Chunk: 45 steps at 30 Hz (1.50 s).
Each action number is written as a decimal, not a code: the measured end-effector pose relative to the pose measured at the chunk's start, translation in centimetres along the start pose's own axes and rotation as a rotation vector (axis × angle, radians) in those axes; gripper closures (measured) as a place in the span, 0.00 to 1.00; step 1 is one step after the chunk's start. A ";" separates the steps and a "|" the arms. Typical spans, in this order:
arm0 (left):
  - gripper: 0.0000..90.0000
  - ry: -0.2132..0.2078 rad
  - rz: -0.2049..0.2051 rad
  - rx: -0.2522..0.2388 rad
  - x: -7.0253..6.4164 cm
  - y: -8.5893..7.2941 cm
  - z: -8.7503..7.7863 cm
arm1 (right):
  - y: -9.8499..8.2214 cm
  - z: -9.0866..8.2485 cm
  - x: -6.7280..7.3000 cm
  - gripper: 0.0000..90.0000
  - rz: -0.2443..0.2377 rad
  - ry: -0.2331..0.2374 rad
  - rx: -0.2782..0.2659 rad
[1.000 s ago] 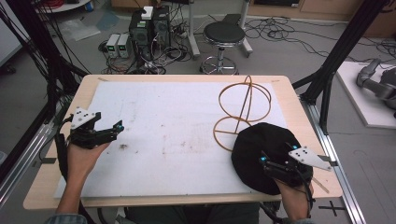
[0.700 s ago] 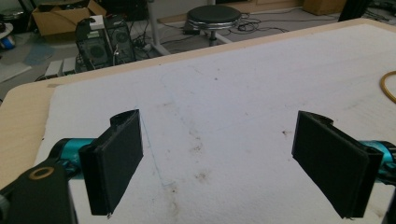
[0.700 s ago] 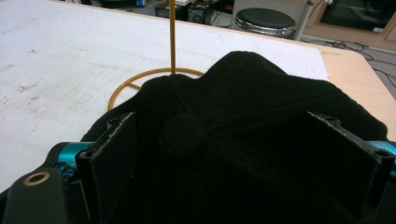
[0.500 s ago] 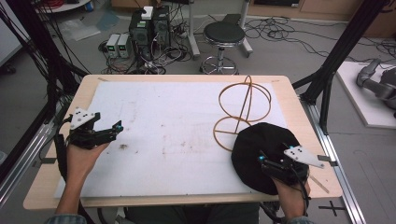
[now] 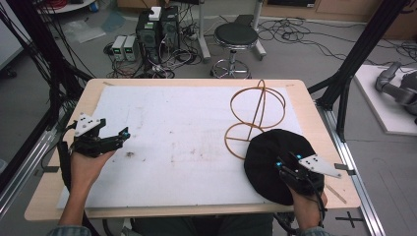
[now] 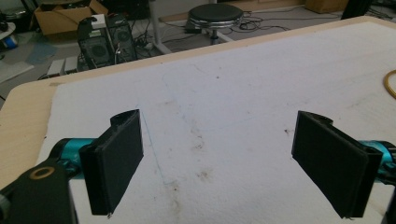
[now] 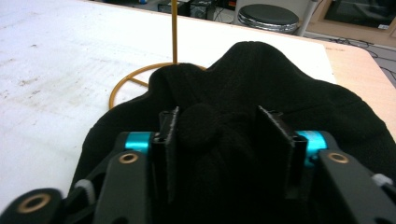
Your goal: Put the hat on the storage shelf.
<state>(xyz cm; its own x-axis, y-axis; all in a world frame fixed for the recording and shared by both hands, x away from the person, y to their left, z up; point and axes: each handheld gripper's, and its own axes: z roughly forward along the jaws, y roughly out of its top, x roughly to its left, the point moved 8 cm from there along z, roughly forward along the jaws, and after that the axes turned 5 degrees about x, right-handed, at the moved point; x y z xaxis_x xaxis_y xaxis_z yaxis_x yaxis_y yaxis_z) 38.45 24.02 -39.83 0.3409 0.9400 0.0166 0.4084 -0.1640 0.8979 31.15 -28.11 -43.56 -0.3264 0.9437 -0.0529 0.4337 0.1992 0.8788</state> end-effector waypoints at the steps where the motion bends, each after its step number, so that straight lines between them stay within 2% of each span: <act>1: 0.19 0.001 0.000 0.000 0.0 0.0 0.0 | 0.0 0.0 0.0 0.64 0.001 0.002 0.002; 12: 0.19 0.004 -0.003 -0.002 0.1 0.0 0.0 | 0.3 -0.6 -0.1 0.74 -0.001 -0.010 -0.027; 16: 0.20 0.006 -0.006 -0.001 0.2 0.0 -0.1 | 0.6 -0.9 -0.1 0.75 0.013 -0.006 -0.043; 33: 0.20 0.019 -0.014 -0.016 0.6 0.2 -0.4 | 2.5 -3.1 -0.6 0.76 0.019 -0.030 -0.117; 45: 0.20 0.022 -0.019 -0.017 0.8 0.2 -0.6 | 3.8 -5.2 -2.1 0.76 0.046 -0.071 -0.175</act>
<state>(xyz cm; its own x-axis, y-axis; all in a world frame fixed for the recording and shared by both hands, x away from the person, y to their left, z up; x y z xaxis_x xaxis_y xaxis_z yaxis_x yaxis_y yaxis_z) 38.31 24.87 -39.43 0.3145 0.9492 0.0089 0.4002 -0.1411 0.9055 29.08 -30.76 -37.67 -0.2471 0.9682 -0.0387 0.2916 0.1124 0.9499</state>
